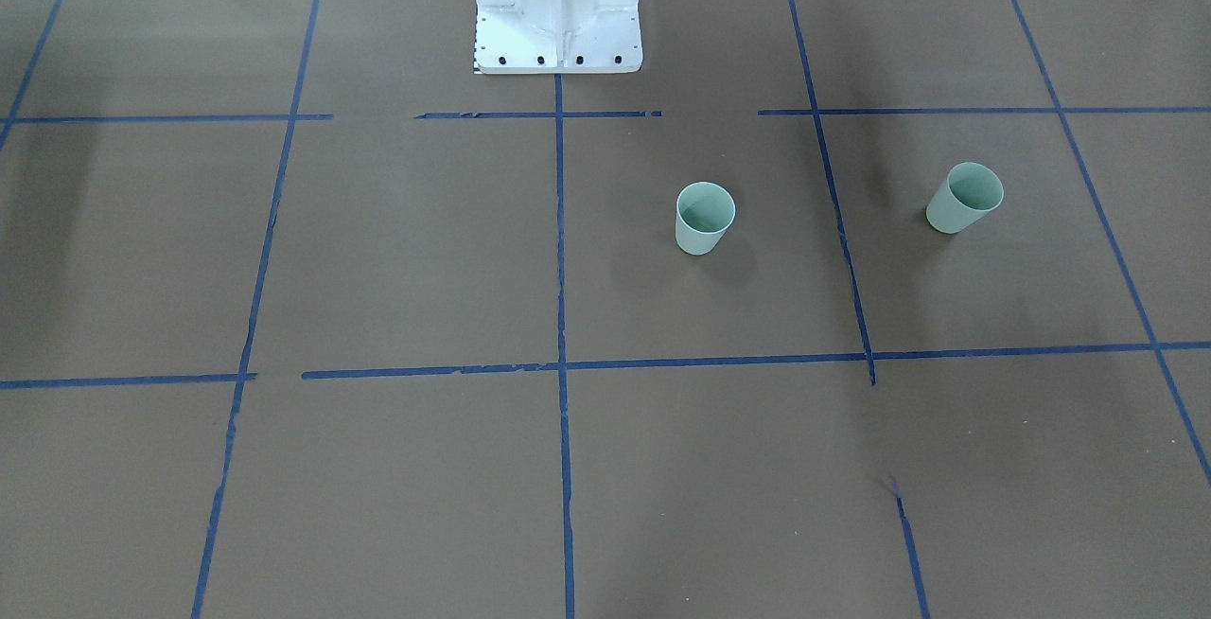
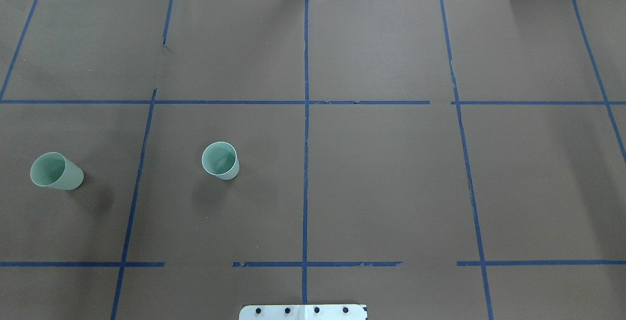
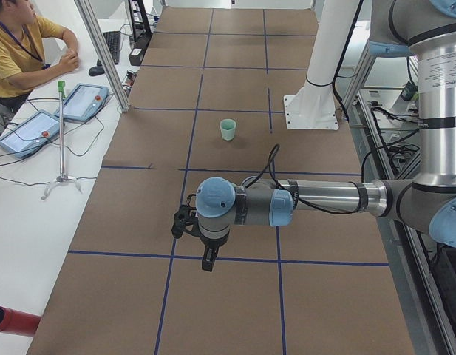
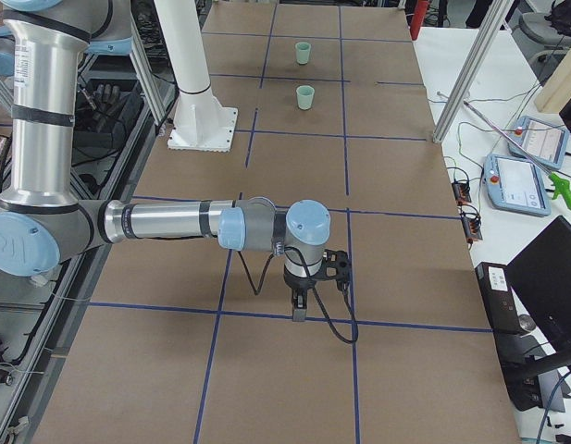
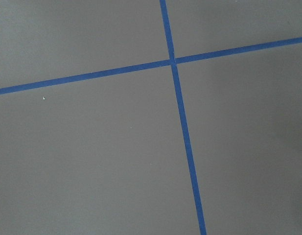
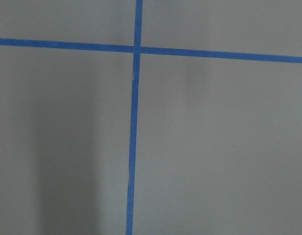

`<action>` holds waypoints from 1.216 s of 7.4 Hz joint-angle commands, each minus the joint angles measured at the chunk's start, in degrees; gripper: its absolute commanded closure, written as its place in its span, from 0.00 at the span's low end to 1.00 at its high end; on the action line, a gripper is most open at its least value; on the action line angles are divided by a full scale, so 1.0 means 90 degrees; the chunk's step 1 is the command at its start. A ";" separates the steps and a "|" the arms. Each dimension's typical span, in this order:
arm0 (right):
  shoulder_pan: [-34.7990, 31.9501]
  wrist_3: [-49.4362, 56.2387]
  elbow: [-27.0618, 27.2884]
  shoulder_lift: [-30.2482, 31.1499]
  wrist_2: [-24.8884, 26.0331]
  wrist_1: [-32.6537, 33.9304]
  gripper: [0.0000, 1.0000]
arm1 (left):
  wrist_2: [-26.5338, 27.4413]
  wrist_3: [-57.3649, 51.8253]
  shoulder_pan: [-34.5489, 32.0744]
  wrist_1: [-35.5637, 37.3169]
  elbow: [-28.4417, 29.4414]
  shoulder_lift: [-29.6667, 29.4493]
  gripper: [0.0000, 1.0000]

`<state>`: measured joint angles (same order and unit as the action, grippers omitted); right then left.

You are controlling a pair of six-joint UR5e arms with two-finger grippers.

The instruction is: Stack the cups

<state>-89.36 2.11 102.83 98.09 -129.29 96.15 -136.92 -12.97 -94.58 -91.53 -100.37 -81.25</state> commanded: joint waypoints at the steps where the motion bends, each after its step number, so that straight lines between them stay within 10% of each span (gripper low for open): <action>1: 0.0007 0.0000 0.0000 0.0000 0.0000 0.0000 0.00 | -0.0526 0.1301 0.0108 -0.0435 -0.0049 -0.0015 0.00; 4: 0.0007 0.0000 0.0000 0.0000 0.0000 0.0000 0.00 | -0.0267 0.4458 0.1871 -0.2538 -0.0059 0.0073 0.00; 6: 0.0007 0.0000 0.0000 0.0000 0.0000 0.0000 0.00 | 0.1067 0.6053 0.2916 -0.3740 -0.0069 0.0199 0.00; 9: -0.0003 0.0000 0.0000 0.0000 0.0000 0.0000 0.00 | 0.1961 0.7357 0.4178 -0.4108 -0.0468 0.0200 0.00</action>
<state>-89.37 2.11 102.83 98.09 -129.29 96.15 -121.52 49.69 -60.97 -127.83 -103.00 -79.54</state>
